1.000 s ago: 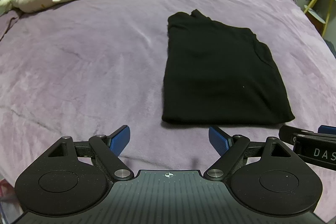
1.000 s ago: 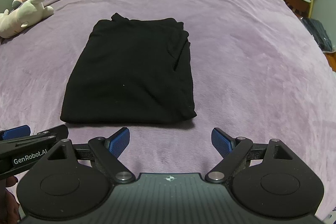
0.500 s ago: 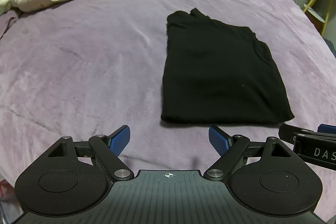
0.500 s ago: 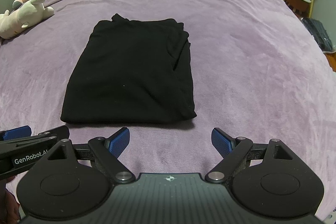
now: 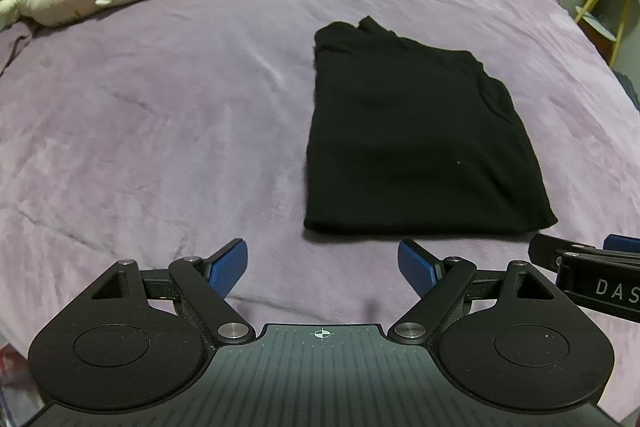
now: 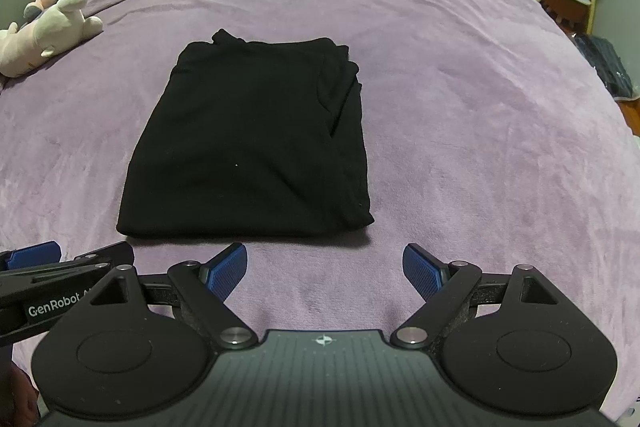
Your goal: Fold small clothes
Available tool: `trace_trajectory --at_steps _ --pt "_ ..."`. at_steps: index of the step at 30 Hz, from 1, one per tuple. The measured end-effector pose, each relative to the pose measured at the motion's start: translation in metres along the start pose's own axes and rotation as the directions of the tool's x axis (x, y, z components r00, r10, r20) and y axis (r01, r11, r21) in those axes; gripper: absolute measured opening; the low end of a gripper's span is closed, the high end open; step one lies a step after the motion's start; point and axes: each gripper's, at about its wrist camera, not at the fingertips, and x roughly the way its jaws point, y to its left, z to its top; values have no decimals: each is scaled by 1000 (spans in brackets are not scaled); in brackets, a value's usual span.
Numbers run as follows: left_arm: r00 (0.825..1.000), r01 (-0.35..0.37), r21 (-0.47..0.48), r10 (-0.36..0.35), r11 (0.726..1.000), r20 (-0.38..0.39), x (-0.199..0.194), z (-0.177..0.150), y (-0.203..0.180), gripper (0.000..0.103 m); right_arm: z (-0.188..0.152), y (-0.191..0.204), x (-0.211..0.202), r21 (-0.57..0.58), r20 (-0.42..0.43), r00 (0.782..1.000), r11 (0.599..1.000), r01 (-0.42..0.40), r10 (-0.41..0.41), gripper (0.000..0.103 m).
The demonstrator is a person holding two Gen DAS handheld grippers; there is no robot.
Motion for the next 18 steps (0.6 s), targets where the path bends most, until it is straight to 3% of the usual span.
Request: trace_trajectory --at_steps 18 --pt "1000 -6 29 6 1000 4 -2 -1 -7 88 -1 -3 -1 8 3 1000 1000 2 -2 86"
